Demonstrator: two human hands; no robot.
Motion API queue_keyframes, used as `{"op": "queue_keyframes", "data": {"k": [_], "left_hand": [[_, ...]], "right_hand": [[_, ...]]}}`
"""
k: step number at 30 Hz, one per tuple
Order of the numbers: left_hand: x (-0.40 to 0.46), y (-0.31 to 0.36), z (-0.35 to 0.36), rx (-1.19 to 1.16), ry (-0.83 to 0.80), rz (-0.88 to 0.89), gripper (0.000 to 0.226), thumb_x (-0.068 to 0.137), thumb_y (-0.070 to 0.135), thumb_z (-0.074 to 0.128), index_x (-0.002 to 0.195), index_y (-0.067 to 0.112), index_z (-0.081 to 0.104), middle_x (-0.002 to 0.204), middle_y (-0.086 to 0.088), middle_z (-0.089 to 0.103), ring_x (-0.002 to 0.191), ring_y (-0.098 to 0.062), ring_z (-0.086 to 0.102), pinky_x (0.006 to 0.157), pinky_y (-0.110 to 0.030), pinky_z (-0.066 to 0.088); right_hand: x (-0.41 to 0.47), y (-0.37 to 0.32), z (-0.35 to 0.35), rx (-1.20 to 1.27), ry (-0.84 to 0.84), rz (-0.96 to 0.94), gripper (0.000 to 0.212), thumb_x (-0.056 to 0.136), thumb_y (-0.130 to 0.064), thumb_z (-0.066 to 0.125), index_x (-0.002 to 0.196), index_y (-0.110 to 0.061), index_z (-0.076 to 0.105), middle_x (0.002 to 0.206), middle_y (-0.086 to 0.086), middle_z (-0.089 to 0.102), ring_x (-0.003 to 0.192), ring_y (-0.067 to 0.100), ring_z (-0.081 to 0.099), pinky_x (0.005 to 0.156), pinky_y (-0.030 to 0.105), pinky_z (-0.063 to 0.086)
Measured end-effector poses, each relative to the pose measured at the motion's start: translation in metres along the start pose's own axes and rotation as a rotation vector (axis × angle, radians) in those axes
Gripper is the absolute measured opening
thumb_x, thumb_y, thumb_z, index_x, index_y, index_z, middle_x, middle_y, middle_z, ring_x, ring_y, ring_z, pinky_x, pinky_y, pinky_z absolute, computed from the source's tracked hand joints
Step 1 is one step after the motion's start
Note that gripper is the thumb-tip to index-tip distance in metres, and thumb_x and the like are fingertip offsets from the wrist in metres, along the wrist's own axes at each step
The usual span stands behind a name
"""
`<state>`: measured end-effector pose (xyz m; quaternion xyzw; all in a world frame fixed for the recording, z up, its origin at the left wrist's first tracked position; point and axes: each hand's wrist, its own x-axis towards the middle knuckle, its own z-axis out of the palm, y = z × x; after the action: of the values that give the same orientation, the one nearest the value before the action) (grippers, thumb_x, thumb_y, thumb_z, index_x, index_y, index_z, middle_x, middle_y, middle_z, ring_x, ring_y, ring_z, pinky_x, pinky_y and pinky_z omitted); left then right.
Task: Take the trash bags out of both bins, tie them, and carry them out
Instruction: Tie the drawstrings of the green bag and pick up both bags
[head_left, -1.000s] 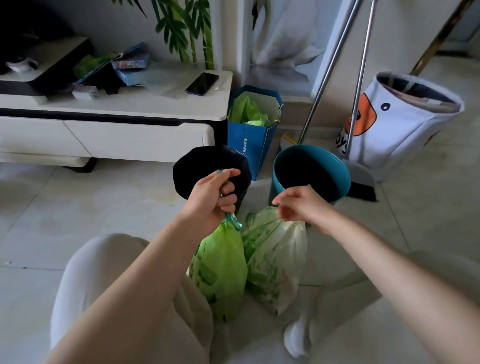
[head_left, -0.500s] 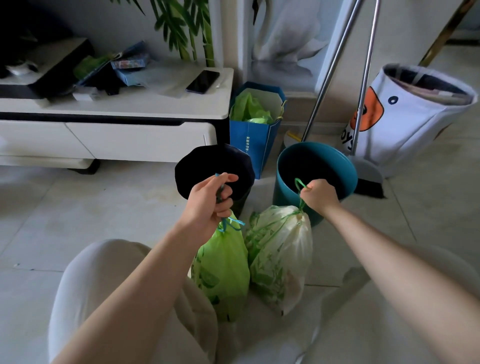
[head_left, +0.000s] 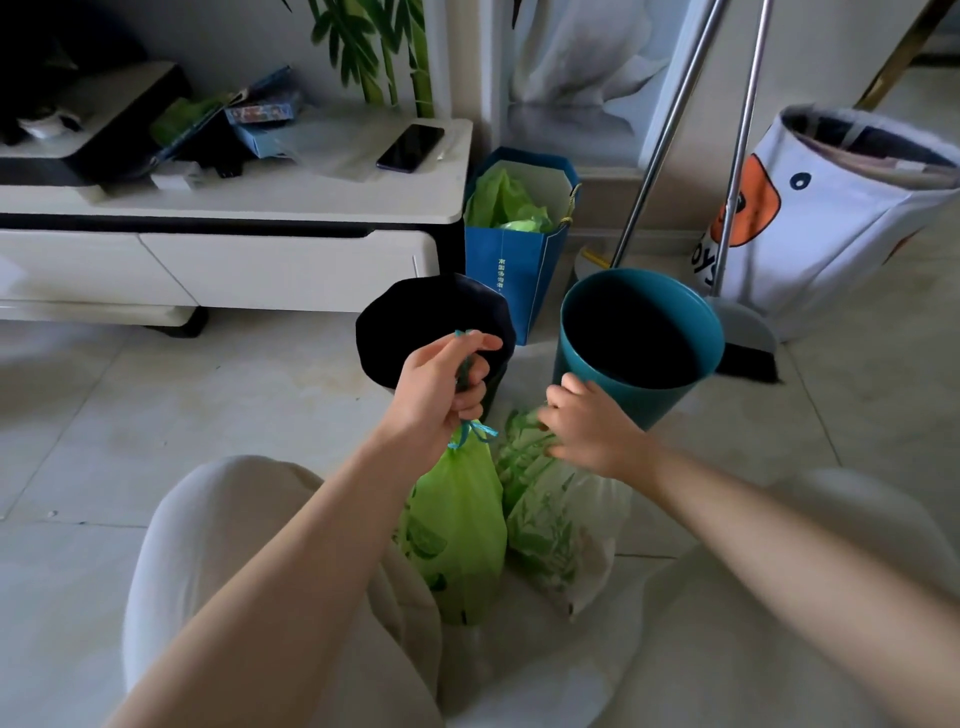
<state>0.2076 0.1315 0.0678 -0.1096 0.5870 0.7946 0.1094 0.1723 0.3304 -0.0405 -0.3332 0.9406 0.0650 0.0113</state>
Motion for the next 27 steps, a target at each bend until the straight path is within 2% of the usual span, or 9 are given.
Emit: {"op": "queue_keyframes", "data": {"k": [3, 5, 9, 12, 15, 18, 22, 24, 27], "left_hand": [[-0.007, 0.004, 0.005, 0.148, -0.020, 0.064, 0.015, 0.093, 0.014, 0.053, 0.090, 0.003, 0.064, 0.059, -0.003, 0.042, 0.043, -0.012, 0.027, 0.043, -0.024, 0.023], [-0.012, 0.007, 0.010, 0.312, -0.066, 0.168, 0.019, 0.094, 0.013, 0.053, 0.089, -0.002, 0.064, 0.056, -0.004, 0.044, 0.042, -0.014, 0.033, 0.043, -0.025, 0.030], [-0.019, 0.014, 0.028, 0.555, -0.147, 0.278, 0.023, 0.094, 0.016, 0.055, 0.081, 0.000, 0.066, 0.053, -0.002, 0.053, 0.048, -0.015, 0.044, 0.050, -0.024, 0.039], [-0.021, 0.019, 0.045, 0.698, -0.158, 0.303, 0.025, 0.091, 0.021, 0.059, 0.073, 0.006, 0.066, 0.056, -0.001, 0.059, 0.053, -0.012, 0.050, 0.057, -0.027, 0.044], [-0.023, 0.023, 0.062, 0.798, -0.173, 0.326, 0.026, 0.091, 0.024, 0.060, 0.067, 0.013, 0.065, 0.055, 0.002, 0.059, 0.052, -0.010, 0.051, 0.057, -0.021, 0.044], [-0.029, 0.026, 0.086, 0.812, -0.164, 0.361, 0.026, 0.090, 0.022, 0.060, 0.066, 0.013, 0.066, 0.053, 0.003, 0.059, 0.051, -0.009, 0.050, 0.054, -0.020, 0.043], [-0.039, 0.034, 0.126, 0.715, -0.246, 0.345, 0.024, 0.093, 0.014, 0.058, 0.077, -0.001, 0.067, 0.059, -0.007, 0.058, 0.050, -0.007, 0.049, 0.052, -0.011, 0.043], [-0.041, 0.037, 0.148, 0.692, -0.298, 0.336, 0.025, 0.093, 0.014, 0.057, 0.081, -0.006, 0.067, 0.060, -0.010, 0.056, 0.053, -0.013, 0.048, 0.052, -0.013, 0.042], [-0.042, 0.040, 0.181, 0.674, -0.400, 0.333, 0.026, 0.094, 0.013, 0.055, 0.084, -0.009, 0.065, 0.058, -0.010, 0.055, 0.047, -0.010, 0.046, 0.049, -0.012, 0.039]], "right_hand": [[-0.003, 0.002, 0.003, -0.072, 0.009, 0.045, 0.022, 0.054, -0.013, 0.075, 0.054, -0.016, 0.053, 0.064, 0.000, 0.048, 0.070, 0.023, 0.049, 0.055, 0.031, 0.030], [-0.006, 0.006, 0.000, 0.022, 0.046, 0.062, 0.014, 0.061, -0.015, 0.073, 0.060, -0.014, 0.059, 0.068, 0.001, 0.051, 0.074, 0.024, 0.050, 0.058, 0.033, 0.038], [-0.028, 0.014, -0.021, 0.441, 0.031, 0.211, 0.016, 0.076, -0.027, 0.062, 0.083, -0.012, 0.064, 0.085, 0.001, 0.057, 0.088, 0.023, 0.050, 0.078, 0.037, 0.043], [-0.051, 0.024, -0.048, 0.834, -0.013, 0.381, 0.014, 0.078, -0.021, 0.064, 0.079, -0.008, 0.061, 0.076, 0.002, 0.061, 0.074, 0.017, 0.058, 0.071, 0.033, 0.044], [-0.076, 0.031, -0.076, 1.094, 0.018, 0.441, 0.017, 0.077, -0.020, 0.062, 0.071, -0.004, 0.057, 0.066, 0.003, 0.054, 0.061, 0.011, 0.050, 0.063, 0.027, 0.040], [-0.099, 0.043, -0.102, 1.263, 0.113, 0.508, 0.012, 0.073, -0.011, 0.062, 0.063, -0.015, 0.058, 0.061, -0.001, 0.055, 0.058, 0.006, 0.050, 0.061, 0.022, 0.039], [-0.132, 0.067, -0.132, 1.623, 0.245, 0.544, 0.029, 0.084, 0.001, 0.055, 0.059, -0.015, 0.058, 0.048, -0.004, 0.053, 0.050, 0.010, 0.054, 0.077, 0.037, 0.055], [-0.149, 0.080, -0.146, 1.639, 0.322, 0.582, 0.033, 0.087, 0.003, 0.053, 0.060, -0.015, 0.060, 0.046, -0.007, 0.049, 0.047, 0.008, 0.053, 0.070, 0.031, 0.059], [-0.175, 0.093, -0.161, 1.493, 0.399, 0.631, 0.021, 0.084, -0.001, 0.059, 0.067, -0.013, 0.060, 0.050, -0.007, 0.051, 0.047, 0.005, 0.052, 0.059, 0.022, 0.049]]}}
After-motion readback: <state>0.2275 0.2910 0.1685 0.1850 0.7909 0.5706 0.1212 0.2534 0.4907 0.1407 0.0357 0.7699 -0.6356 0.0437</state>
